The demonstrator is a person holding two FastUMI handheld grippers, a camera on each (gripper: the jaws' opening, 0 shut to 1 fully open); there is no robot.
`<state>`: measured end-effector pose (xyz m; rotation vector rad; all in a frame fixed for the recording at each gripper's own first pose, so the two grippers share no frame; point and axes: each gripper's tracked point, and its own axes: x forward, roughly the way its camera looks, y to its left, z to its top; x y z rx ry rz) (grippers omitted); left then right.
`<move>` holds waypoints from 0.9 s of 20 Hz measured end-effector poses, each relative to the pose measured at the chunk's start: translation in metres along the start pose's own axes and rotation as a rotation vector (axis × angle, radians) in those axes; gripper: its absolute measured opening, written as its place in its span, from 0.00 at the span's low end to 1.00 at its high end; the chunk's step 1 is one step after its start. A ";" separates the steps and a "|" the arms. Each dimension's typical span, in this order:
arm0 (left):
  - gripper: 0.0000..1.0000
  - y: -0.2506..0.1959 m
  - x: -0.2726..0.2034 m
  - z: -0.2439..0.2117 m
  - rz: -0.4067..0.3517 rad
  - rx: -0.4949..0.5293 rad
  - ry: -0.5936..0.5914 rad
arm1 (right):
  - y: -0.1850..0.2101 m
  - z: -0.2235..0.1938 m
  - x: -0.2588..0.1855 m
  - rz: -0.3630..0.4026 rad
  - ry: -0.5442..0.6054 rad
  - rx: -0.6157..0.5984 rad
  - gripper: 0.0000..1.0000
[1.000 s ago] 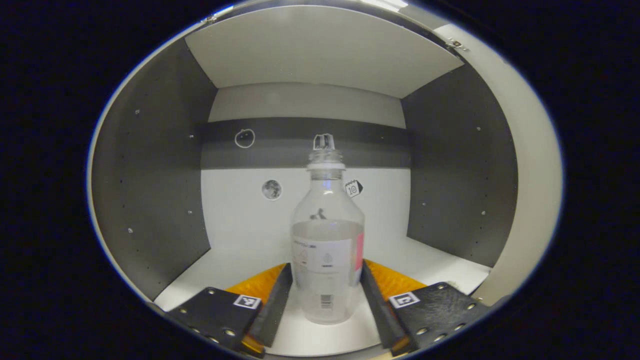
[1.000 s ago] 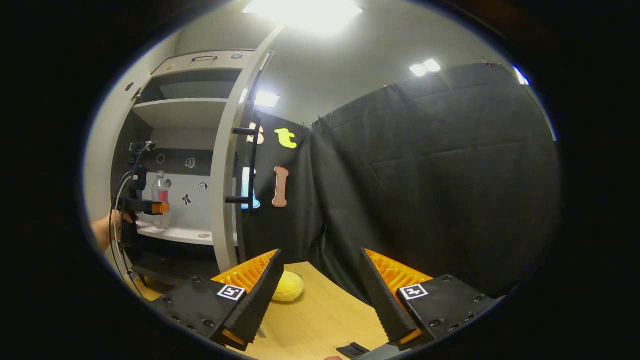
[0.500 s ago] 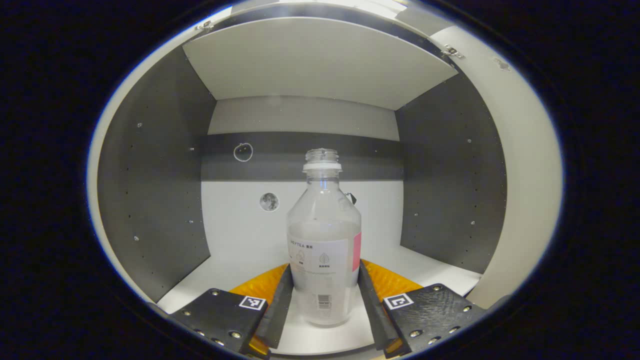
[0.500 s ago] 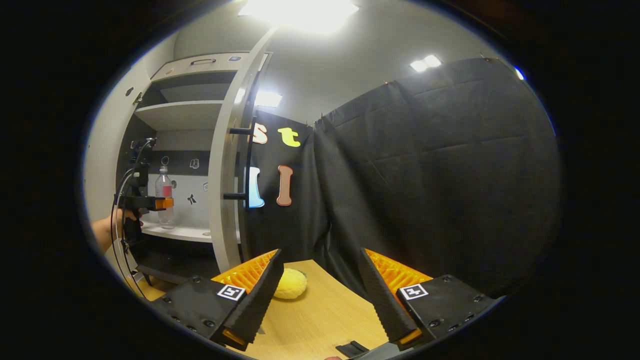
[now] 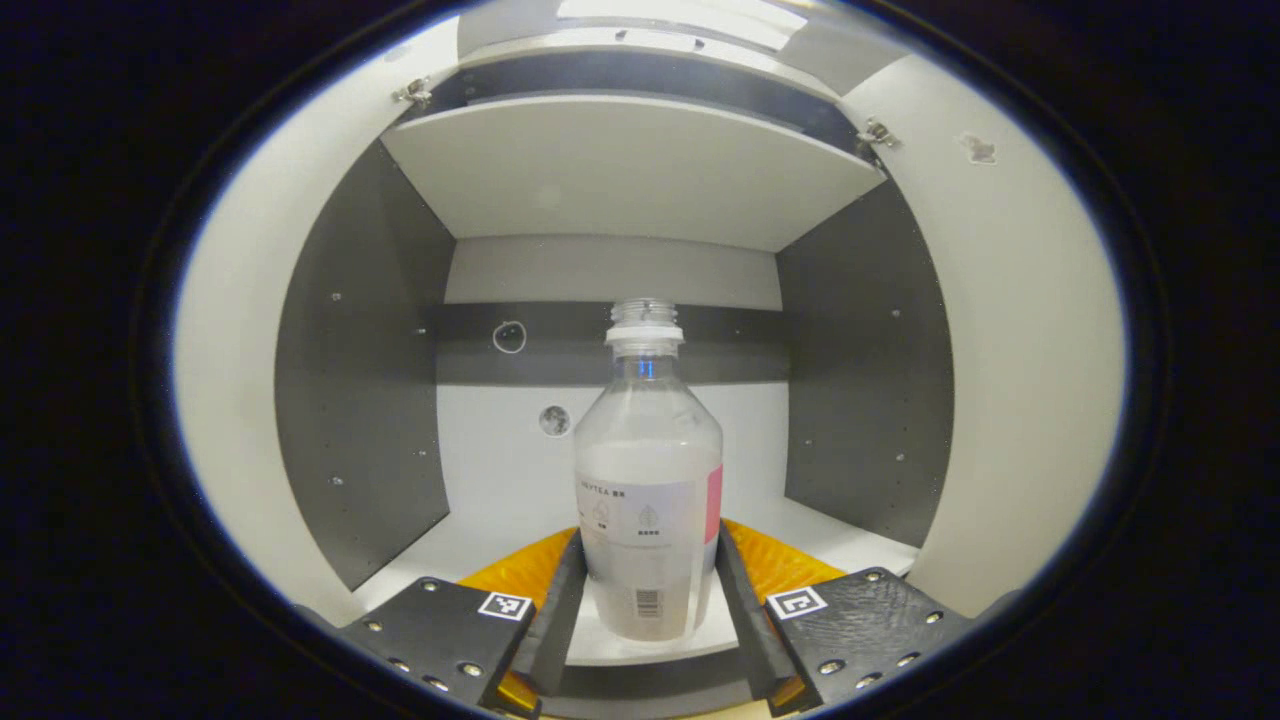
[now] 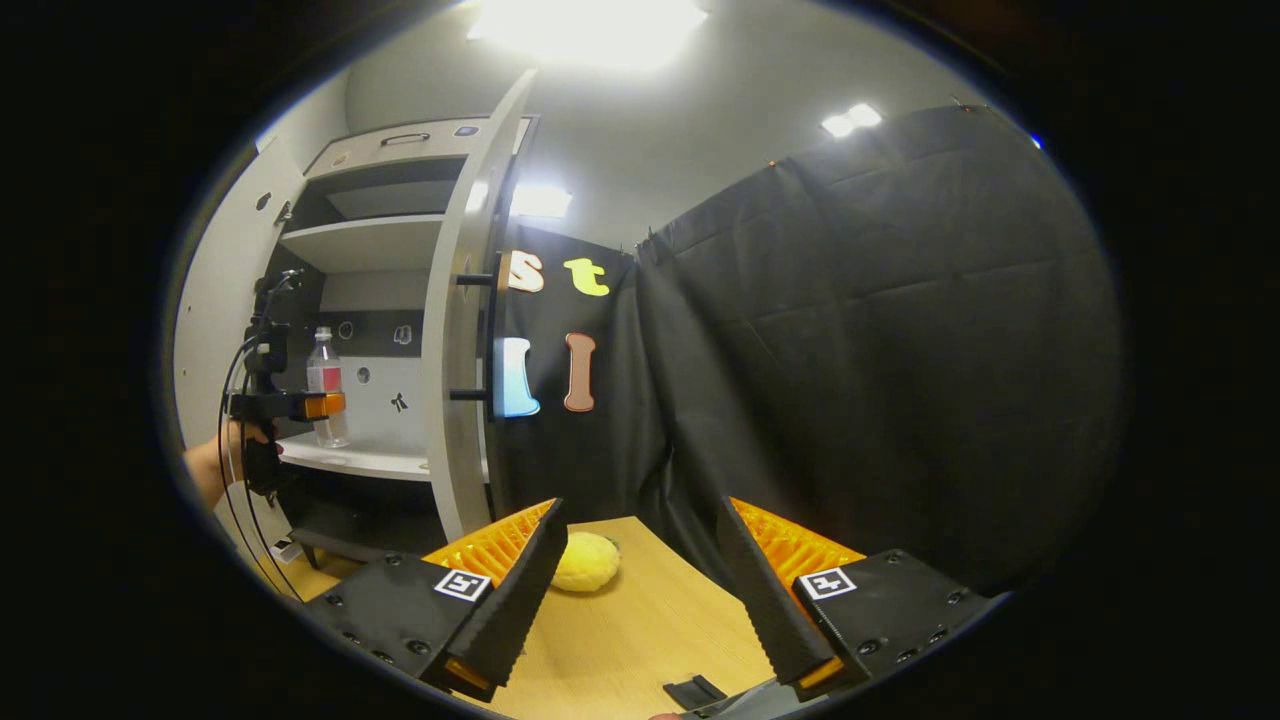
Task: Grasp the bottle in the cabinet with the left hand and place it on the coaster, then close the right door with the right hand and the left door with the left hand.
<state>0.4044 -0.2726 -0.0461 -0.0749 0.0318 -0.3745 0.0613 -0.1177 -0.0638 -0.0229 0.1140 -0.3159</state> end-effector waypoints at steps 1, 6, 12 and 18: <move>0.70 -0.001 -0.008 0.001 0.003 0.001 -0.003 | -0.001 0.000 -0.003 0.011 -0.001 0.000 0.92; 0.77 -0.003 -0.052 -0.001 0.009 0.010 -0.011 | -0.004 -0.003 -0.021 0.066 0.002 0.012 0.96; 0.77 -0.008 -0.102 -0.009 0.010 -0.010 -0.028 | -0.008 -0.008 -0.039 0.114 0.012 0.020 0.92; 0.70 -0.015 -0.144 -0.037 0.017 -0.013 -0.013 | -0.010 -0.010 -0.052 0.158 0.021 0.012 0.96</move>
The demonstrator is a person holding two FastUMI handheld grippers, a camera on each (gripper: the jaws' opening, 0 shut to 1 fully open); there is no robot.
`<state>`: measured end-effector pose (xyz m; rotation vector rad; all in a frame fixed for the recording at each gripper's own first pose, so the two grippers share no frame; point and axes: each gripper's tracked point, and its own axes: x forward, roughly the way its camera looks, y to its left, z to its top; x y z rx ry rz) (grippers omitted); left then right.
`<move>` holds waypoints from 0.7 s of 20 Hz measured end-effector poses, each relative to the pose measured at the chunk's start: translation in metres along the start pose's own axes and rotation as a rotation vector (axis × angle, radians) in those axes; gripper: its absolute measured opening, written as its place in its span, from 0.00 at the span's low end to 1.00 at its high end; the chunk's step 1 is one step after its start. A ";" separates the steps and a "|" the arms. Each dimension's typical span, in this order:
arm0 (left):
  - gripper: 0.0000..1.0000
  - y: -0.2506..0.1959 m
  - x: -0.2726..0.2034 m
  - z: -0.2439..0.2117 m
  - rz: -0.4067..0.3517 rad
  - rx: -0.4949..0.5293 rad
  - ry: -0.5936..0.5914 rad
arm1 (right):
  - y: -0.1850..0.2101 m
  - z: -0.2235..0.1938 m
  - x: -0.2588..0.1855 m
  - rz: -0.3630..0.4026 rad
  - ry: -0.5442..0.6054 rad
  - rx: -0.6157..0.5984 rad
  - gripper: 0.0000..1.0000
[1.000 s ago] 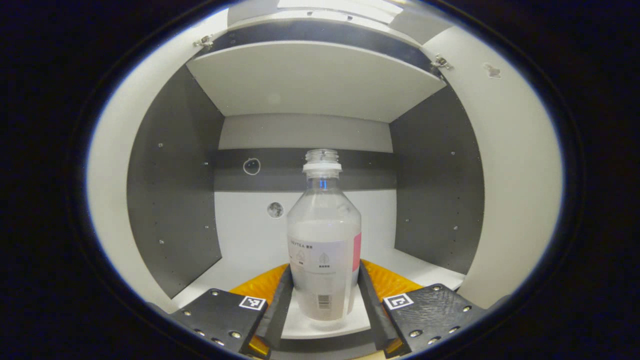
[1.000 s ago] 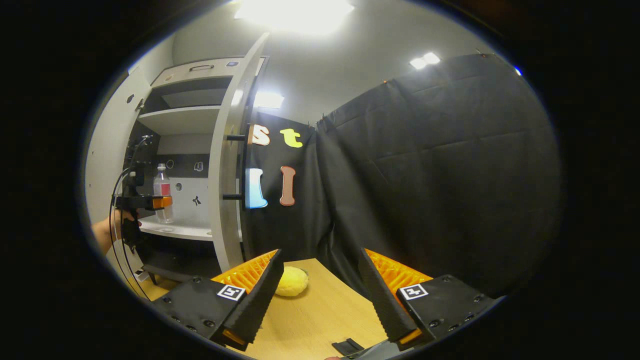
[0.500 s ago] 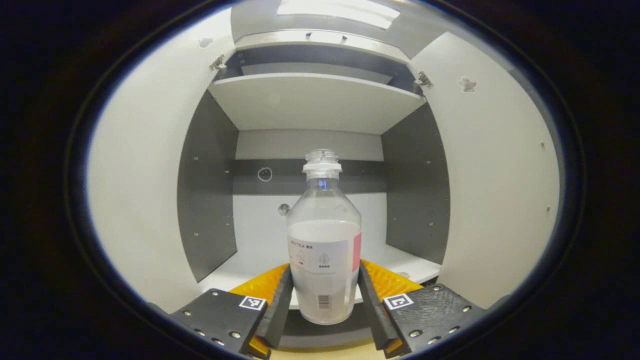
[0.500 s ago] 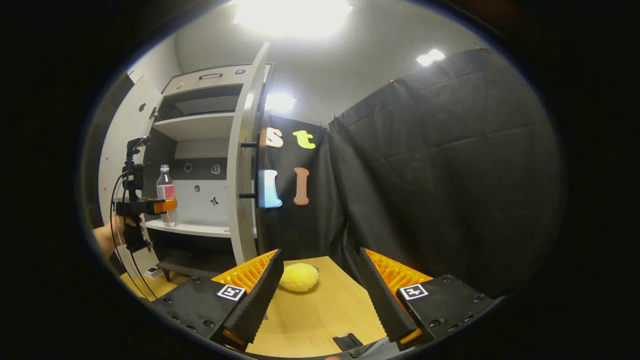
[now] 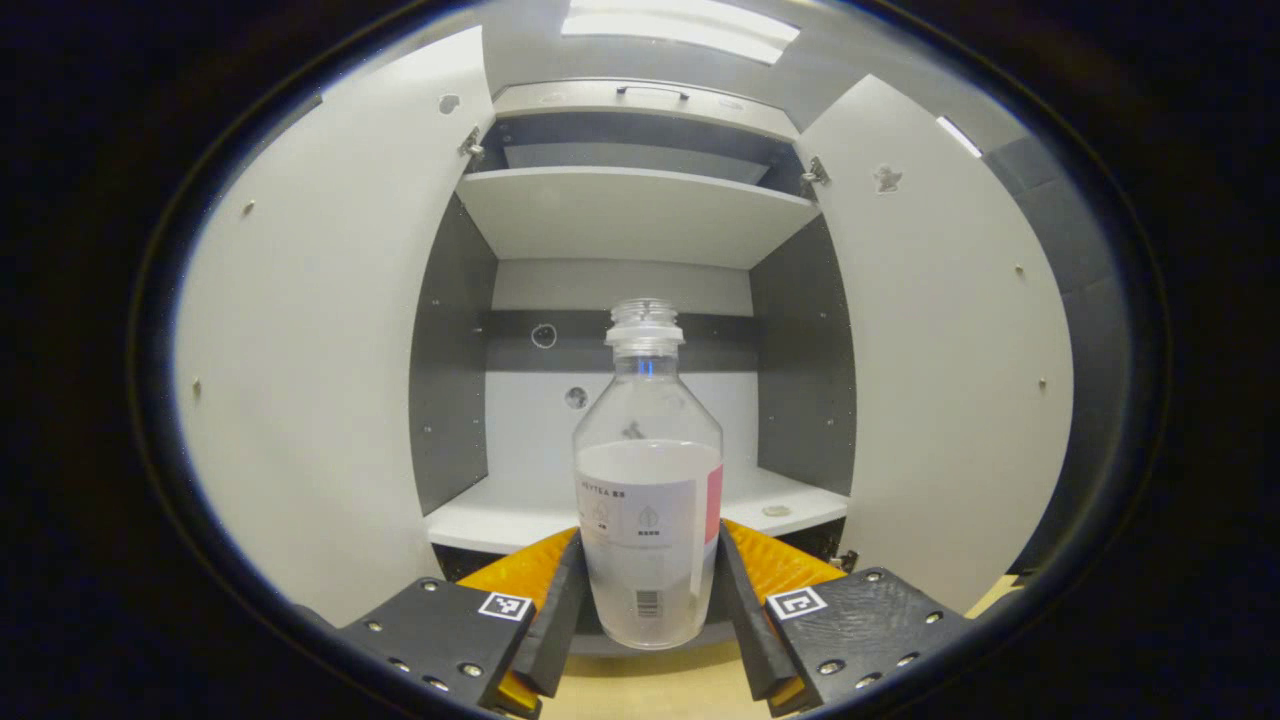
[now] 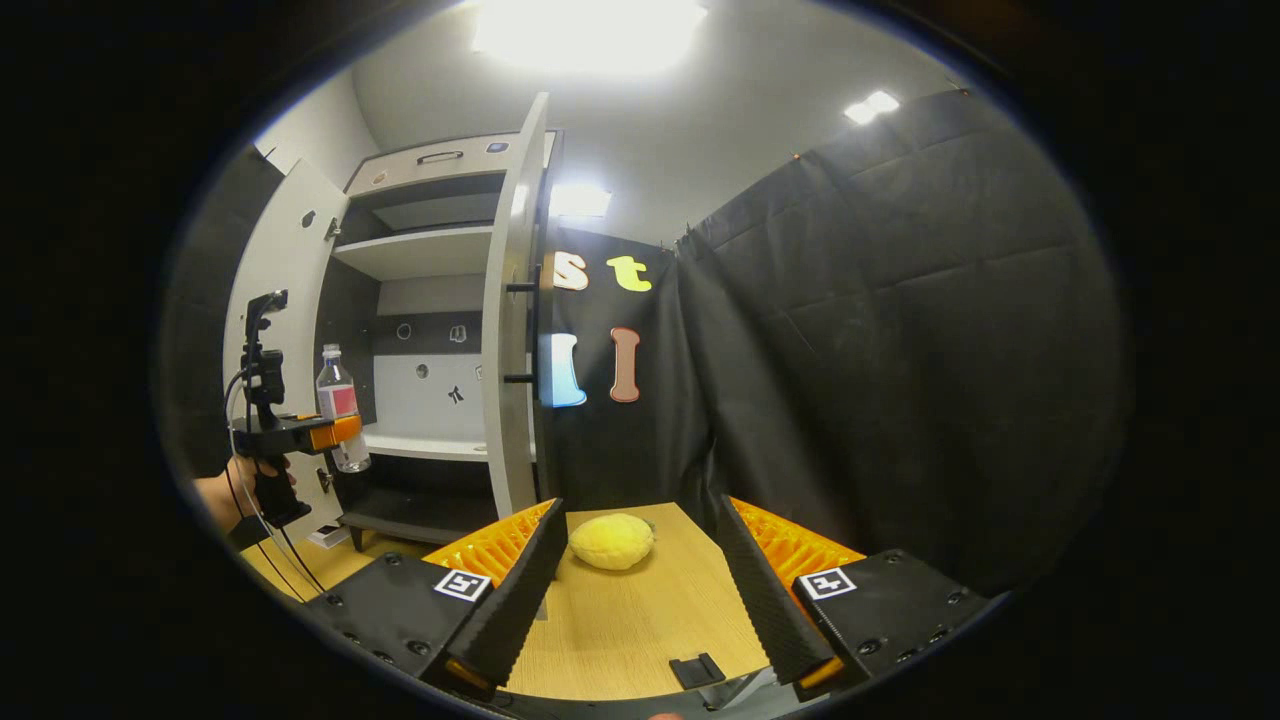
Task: Grasp the bottle in the cabinet with the left hand and place it on the coaster, then close the right door with the right hand and the left door with the left hand.
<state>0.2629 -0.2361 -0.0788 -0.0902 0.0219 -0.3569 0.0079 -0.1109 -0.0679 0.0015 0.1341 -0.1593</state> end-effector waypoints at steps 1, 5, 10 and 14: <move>0.70 -0.002 -0.007 -0.006 -0.001 -0.011 0.003 | 0.001 -0.001 -0.002 0.008 0.000 -0.003 0.96; 0.70 -0.009 -0.032 -0.036 -0.009 -0.046 0.017 | 0.002 -0.006 -0.009 0.033 0.005 -0.023 0.96; 0.70 -0.015 -0.061 -0.088 -0.003 -0.039 0.065 | 0.003 -0.013 -0.015 0.048 0.011 -0.052 0.96; 0.70 -0.023 -0.076 -0.123 -0.029 -0.054 0.092 | 0.009 -0.026 -0.016 0.062 0.040 -0.075 0.96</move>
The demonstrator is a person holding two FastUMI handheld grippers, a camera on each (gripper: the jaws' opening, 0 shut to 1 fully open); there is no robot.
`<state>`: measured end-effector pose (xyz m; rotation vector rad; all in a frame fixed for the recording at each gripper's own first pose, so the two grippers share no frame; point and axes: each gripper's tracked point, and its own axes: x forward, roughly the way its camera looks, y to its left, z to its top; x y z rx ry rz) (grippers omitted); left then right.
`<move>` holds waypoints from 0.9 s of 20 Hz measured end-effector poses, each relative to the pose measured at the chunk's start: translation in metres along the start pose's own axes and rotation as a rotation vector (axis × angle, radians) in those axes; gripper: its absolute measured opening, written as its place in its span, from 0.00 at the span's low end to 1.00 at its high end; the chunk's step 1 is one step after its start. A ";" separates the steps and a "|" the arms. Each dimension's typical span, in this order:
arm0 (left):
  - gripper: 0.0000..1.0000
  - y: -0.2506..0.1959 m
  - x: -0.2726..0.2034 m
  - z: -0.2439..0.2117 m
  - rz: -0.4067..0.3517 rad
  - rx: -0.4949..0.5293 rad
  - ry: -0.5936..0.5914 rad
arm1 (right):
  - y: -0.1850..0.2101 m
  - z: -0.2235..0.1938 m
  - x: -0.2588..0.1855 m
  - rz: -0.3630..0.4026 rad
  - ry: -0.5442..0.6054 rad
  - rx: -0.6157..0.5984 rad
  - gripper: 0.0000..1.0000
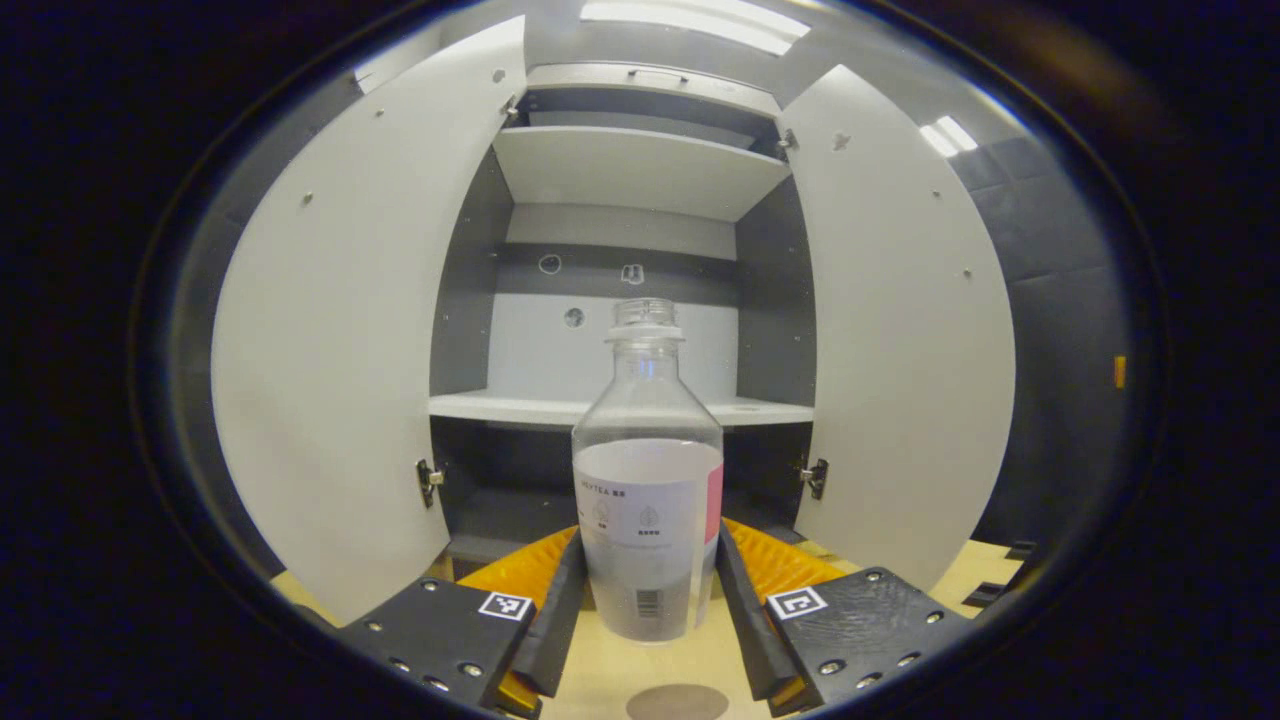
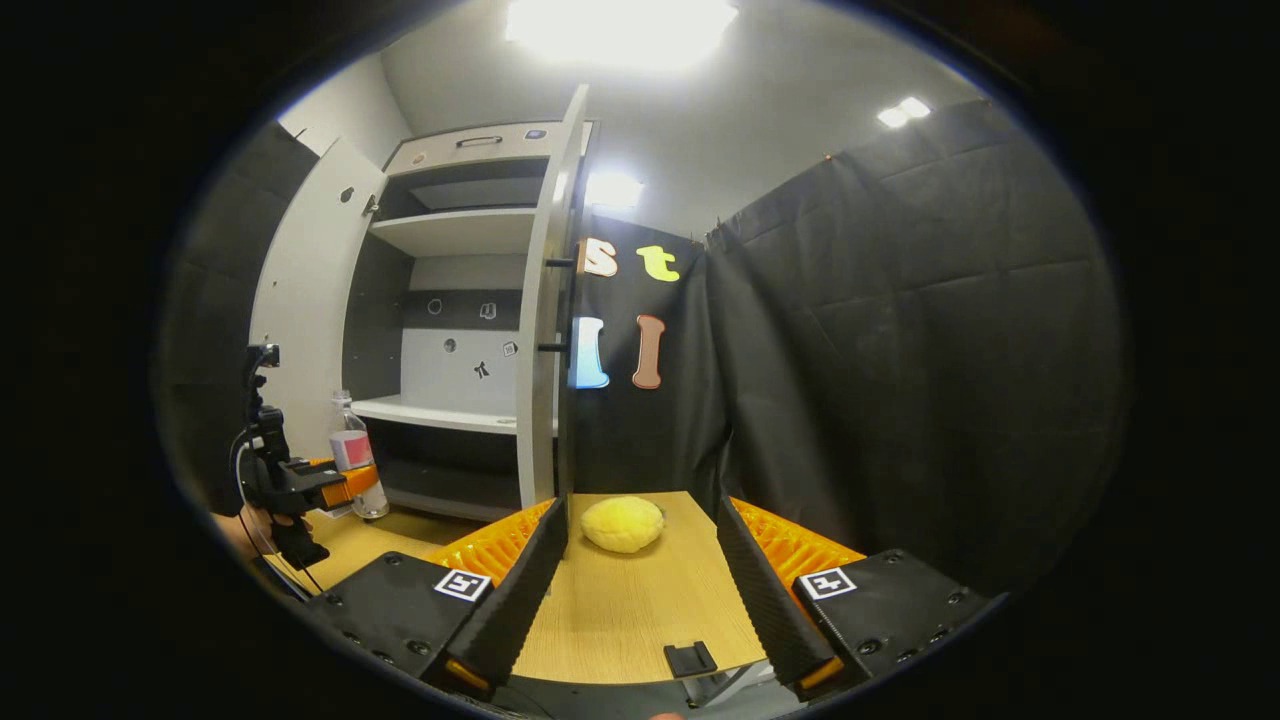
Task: Grasp the bottle in the cabinet with the left hand and place it on the coaster, then close the right door with the right hand and the left door with the left hand.
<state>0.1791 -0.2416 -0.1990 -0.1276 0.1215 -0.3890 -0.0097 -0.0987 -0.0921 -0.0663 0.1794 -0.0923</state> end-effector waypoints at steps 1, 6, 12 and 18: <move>0.70 0.000 -0.003 -0.008 -0.001 -0.005 0.006 | 0.001 -0.002 0.001 0.001 0.004 -0.002 0.96; 0.70 -0.006 -0.011 -0.057 -0.009 -0.038 0.070 | 0.006 -0.009 -0.001 0.010 0.026 -0.008 0.96; 0.70 -0.019 -0.014 -0.119 -0.030 -0.032 0.164 | 0.005 -0.013 -0.005 -0.007 0.044 -0.027 0.96; 0.70 -0.028 -0.017 -0.173 -0.017 -0.036 0.232 | 0.003 -0.019 -0.007 -0.010 0.075 -0.063 0.96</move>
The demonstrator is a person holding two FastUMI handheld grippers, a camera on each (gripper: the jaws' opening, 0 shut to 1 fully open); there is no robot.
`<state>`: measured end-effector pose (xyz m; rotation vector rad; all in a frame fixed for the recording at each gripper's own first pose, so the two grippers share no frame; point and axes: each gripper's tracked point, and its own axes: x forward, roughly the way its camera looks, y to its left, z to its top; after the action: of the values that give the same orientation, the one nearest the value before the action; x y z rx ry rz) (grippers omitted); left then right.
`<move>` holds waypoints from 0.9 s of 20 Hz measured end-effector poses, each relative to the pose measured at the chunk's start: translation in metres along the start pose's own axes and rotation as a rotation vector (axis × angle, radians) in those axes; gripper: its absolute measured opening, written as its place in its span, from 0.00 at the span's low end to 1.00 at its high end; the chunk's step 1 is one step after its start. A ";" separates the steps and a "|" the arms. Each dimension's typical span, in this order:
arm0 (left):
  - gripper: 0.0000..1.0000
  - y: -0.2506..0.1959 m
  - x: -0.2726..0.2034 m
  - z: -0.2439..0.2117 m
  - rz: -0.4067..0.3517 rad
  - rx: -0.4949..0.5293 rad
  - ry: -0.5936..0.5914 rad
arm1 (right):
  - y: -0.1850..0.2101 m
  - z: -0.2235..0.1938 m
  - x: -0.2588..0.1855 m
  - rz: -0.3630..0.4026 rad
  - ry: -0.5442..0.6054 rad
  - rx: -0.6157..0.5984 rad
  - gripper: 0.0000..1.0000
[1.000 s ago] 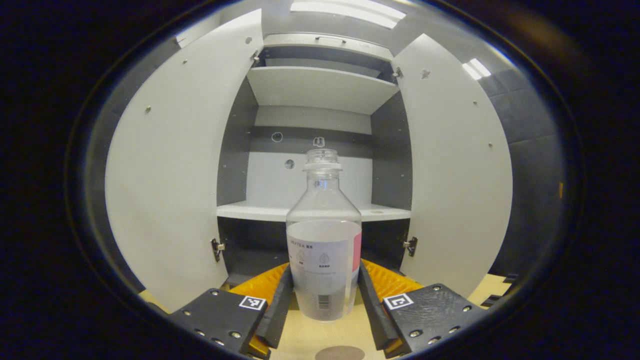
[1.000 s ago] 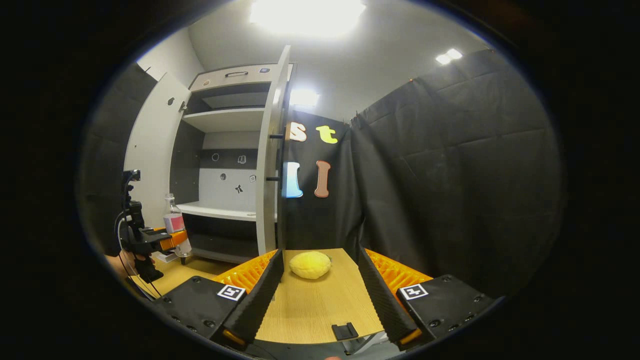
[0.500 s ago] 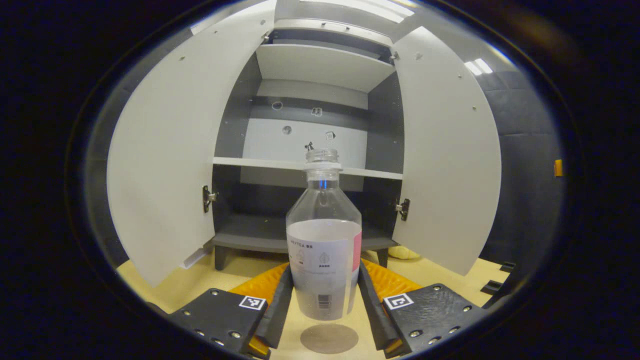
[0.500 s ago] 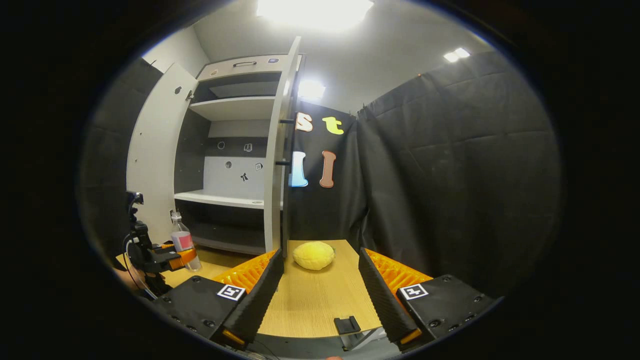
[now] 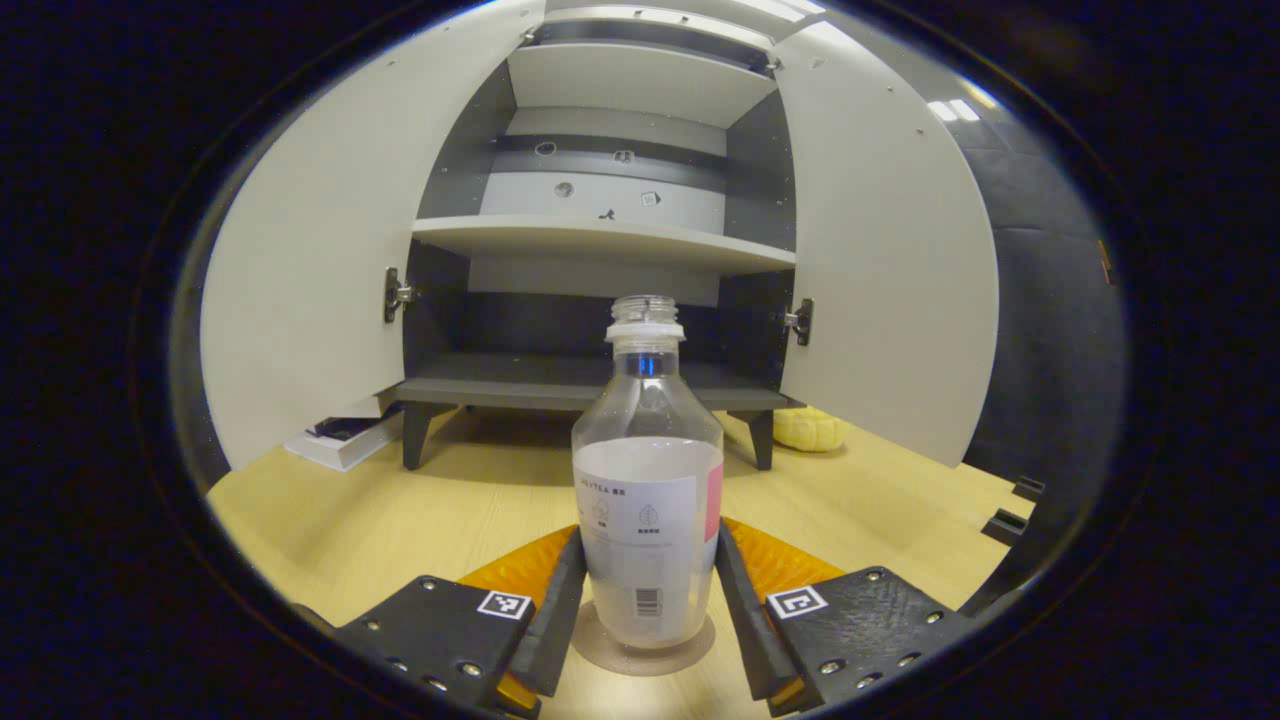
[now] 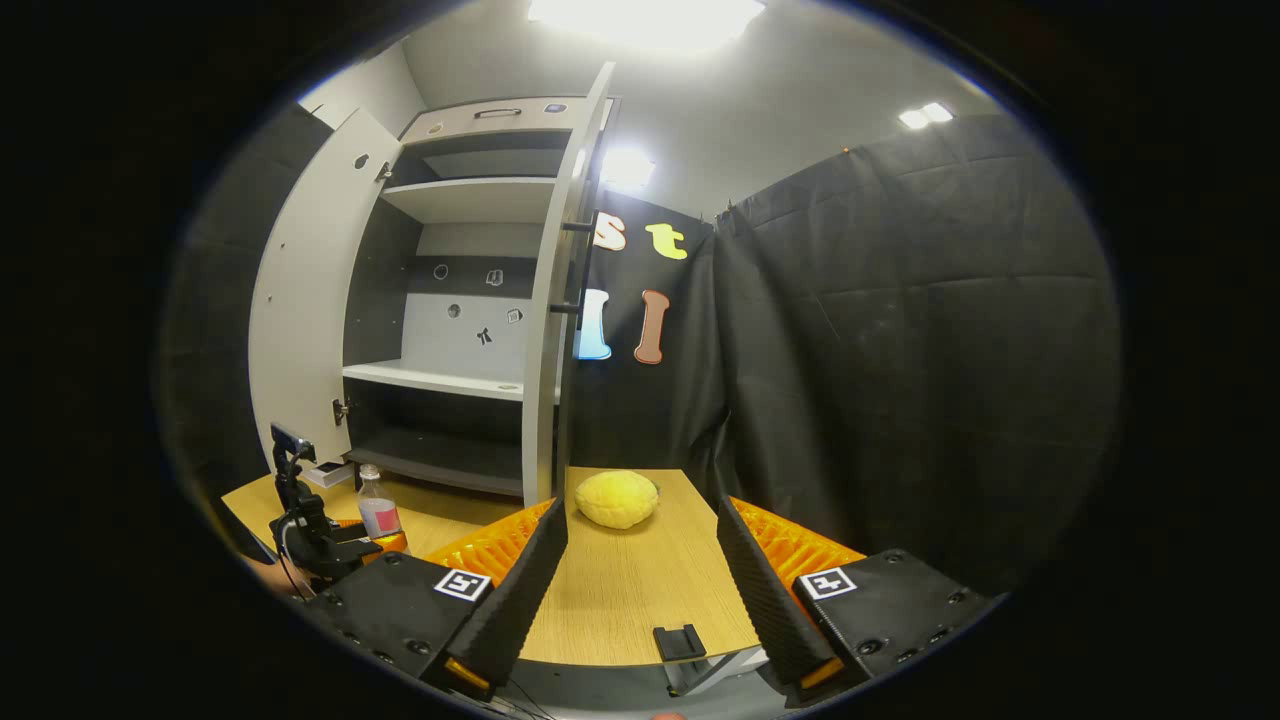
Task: Grasp the bottle in the cabinet with the left hand and place it on the coaster, then close the right door with the right hand and the left door with the left hand.
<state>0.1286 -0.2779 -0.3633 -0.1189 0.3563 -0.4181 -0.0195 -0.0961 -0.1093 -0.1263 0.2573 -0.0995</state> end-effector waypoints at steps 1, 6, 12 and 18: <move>0.70 -0.001 0.000 -0.005 0.001 0.000 0.007 | 0.001 -0.001 -0.001 0.000 0.003 -0.005 0.96; 0.77 0.000 -0.002 -0.011 0.018 0.020 0.001 | 0.002 -0.003 0.000 0.002 0.011 -0.016 0.92; 0.77 0.000 -0.011 -0.012 0.038 0.028 0.018 | 0.008 0.002 -0.001 0.017 0.000 -0.020 0.96; 0.92 -0.006 -0.023 0.020 0.039 0.062 -0.016 | 0.016 0.018 -0.004 0.043 -0.041 -0.005 0.96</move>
<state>0.1142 -0.2733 -0.3365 -0.0550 0.3286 -0.3894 -0.0170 -0.0782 -0.0937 -0.1277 0.2189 -0.0532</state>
